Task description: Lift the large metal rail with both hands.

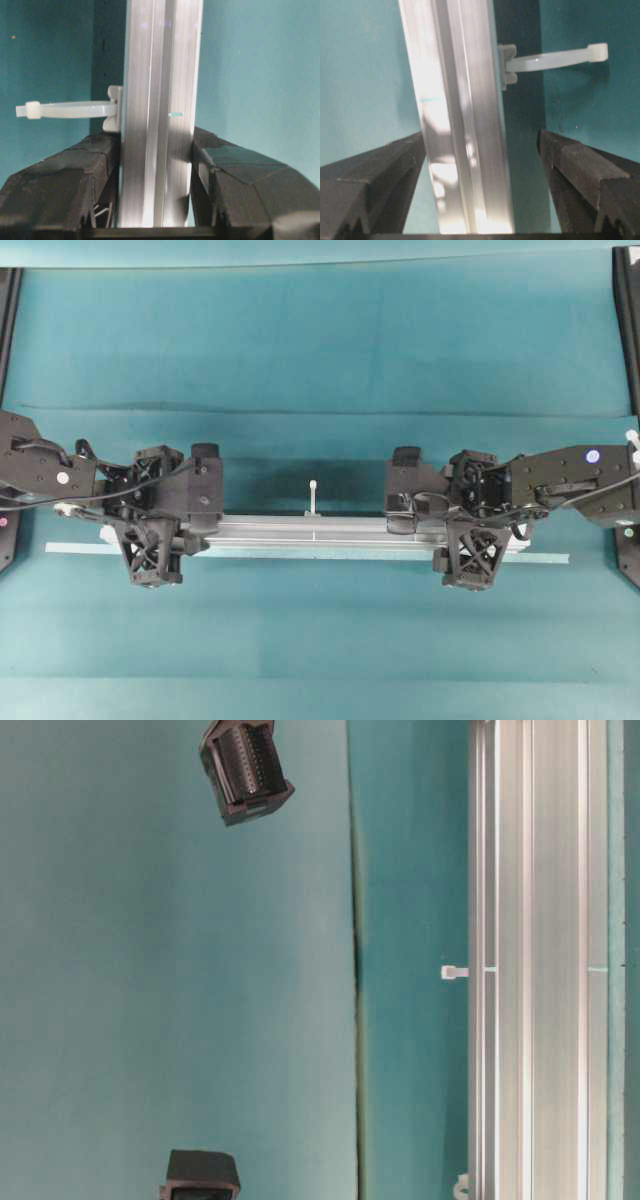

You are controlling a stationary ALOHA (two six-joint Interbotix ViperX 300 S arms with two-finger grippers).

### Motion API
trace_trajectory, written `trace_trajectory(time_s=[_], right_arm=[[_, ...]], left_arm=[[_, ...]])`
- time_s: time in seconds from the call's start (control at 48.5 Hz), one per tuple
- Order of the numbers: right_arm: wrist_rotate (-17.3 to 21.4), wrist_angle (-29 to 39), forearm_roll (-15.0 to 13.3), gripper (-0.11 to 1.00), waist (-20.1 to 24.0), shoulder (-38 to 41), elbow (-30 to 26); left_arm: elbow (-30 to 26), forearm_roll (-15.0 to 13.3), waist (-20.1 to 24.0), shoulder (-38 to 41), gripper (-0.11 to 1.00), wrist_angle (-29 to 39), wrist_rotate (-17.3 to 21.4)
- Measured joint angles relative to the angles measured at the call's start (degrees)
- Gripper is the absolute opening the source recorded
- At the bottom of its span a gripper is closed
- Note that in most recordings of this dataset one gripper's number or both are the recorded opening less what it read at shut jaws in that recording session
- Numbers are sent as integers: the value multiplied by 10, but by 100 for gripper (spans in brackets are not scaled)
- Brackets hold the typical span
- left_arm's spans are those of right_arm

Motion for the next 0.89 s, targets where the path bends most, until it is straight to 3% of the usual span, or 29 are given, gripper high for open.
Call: trace_trajectory(time_s=[0.144, 0.227, 0.392, 0.598, 0.887], right_arm=[[0, 2, 0, 93, -1, -9, -5], [0, 1, -1, 93, -4, -24, -6], [0, 1, -1, 93, -15, -71, -2], [0, 7, -1, 93, -13, -154, 2], [0, -10, -2, 93, -14, -282, 22]], left_arm=[[3, -1, 4, 15, 88, 4, -4], [5, 0, 2, 9, 99, 4, -1], [14, 0, 1, -41, 99, 36, 11], [16, 0, 3, -171, 99, 97, 16], [36, 0, 4, -359, 99, 64, 15]])
